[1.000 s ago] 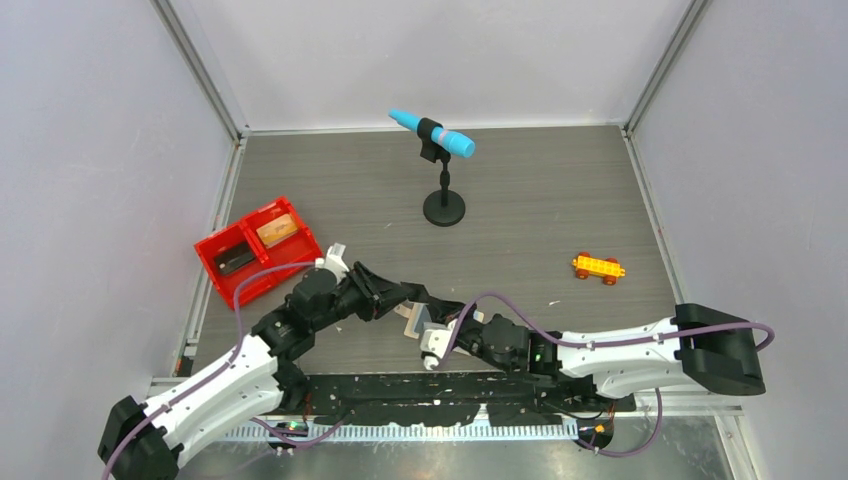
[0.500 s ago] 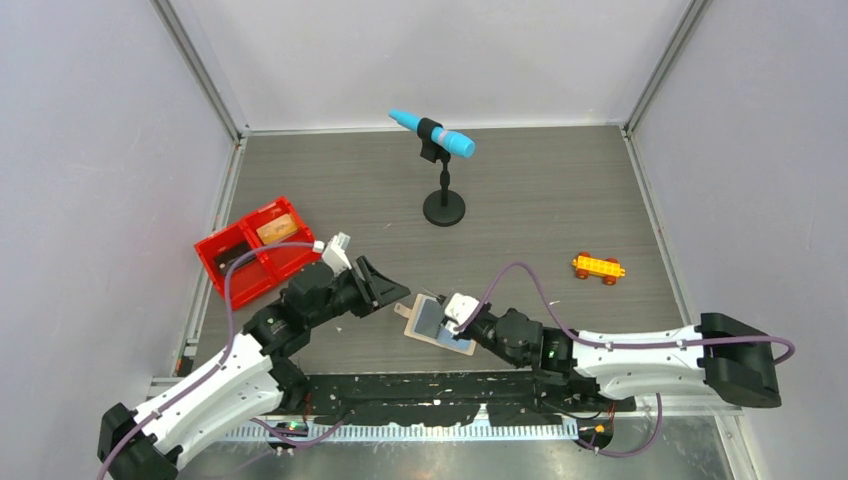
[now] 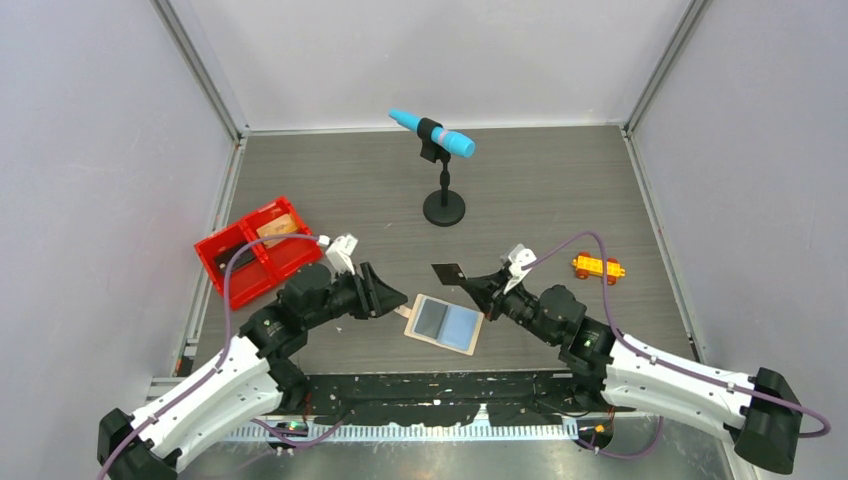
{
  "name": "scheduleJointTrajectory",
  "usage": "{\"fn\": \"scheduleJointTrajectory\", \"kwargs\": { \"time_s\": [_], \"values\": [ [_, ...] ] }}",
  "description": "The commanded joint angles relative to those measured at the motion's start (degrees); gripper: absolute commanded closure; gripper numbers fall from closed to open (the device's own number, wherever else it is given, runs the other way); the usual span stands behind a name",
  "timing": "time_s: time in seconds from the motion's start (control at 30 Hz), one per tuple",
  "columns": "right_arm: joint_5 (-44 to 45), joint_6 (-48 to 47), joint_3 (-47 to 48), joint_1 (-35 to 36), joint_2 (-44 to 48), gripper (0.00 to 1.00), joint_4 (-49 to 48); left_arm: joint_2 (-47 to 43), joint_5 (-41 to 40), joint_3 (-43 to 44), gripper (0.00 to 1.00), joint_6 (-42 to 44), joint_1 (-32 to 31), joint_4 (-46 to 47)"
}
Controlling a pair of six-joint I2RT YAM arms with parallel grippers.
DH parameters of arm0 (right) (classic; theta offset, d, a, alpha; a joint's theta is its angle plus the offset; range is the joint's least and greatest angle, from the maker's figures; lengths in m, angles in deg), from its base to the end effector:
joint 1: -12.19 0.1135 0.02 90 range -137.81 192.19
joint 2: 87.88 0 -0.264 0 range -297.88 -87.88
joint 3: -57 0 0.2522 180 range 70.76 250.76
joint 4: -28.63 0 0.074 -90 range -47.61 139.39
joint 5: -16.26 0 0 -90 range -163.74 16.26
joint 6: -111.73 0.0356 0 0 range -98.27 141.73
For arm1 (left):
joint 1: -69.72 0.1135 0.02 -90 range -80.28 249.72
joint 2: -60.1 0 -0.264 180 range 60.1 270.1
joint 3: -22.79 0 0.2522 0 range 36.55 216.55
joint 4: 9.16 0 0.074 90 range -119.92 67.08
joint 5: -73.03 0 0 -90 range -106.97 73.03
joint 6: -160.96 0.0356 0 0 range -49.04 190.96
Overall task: Take the credit cards out of the card holder
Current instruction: Place the credit card in the storage box.
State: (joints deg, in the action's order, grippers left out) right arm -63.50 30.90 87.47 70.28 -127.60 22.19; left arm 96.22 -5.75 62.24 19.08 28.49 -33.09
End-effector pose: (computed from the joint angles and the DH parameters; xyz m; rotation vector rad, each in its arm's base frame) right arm 0.0977 0.1450 0.2363 -0.5608 1.5763 0.7547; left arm 0.1161 -0.1110 0.2454 -0.0536 2.1430 -1.2197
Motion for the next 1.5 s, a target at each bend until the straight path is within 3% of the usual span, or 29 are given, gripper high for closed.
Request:
{"fn": "scheduleJointTrajectory", "kwargs": {
  "time_s": [0.0, 0.37, 0.57, 0.87, 1.1, 1.23, 1.33, 1.4, 1.43, 1.47],
  "values": [
    [-12.13, 2.92, 1.44, -1.61, 3.29, 0.95, 5.76, 1.51, 5.78, 4.29, 0.55, 8.0, -0.08, 0.48],
    [-38.59, -11.25, 14.81, -2.92, -3.7, 0.95, 27.73, 11.5, 26.01, 20.55, 0.54, 25.77, -0.12, -10.99],
    [-44.67, -7.5, 19.42, -3.82, -9.68, 0.94, 27.45, 15.12, 34.91, 22.4, 0.54, 26.67, -1.29, -10.26],
    [-52.97, -1.03, 21.94, -5.86, -15.52, 0.95, 23.11, 17.57, 32.71, 23.0, 0.55, 29.67, -3.41, -14.53],
    [-53.87, 0.68, 21.38, -6.3, -15.83, 0.95, 20.64, 19.89, 31.98, 23.38, 0.65, 30.61, -3.42, -16.48],
    [-53.7, 1.87, 20.9, -6.38, -16.56, 0.94, 19.55, 20.51, 32.29, 22.79, 0.98, 29.9, -3.42, -14.84],
    [-50.33, 3.46, 20.5, -6.72, -16.69, 0.82, 18.15, 20.43, 29.83, 22.52, 1.0, 28.67, -3.42, -14.3],
    [-46.47, 5.24, 20.07, -7.02, -16.15, 0.58, 17.97, 20.02, 26.83, 22.01, 1.0, 26.82, -3.35, -13.32],
    [-45.19, 6.76, 19.78, -7.2, -15.85, 0.41, 17.73, 19.77, 25.46, 21.44, 1.0, 25.26, -3.33, -11.38],
    [-42.8, 7.67, 18.69, -7.24, -14.91, 0.36, 16.25, 19.43, 24.61, 20.49, 1.0, 23.11, -3.29, -9.91]
  ]
}}
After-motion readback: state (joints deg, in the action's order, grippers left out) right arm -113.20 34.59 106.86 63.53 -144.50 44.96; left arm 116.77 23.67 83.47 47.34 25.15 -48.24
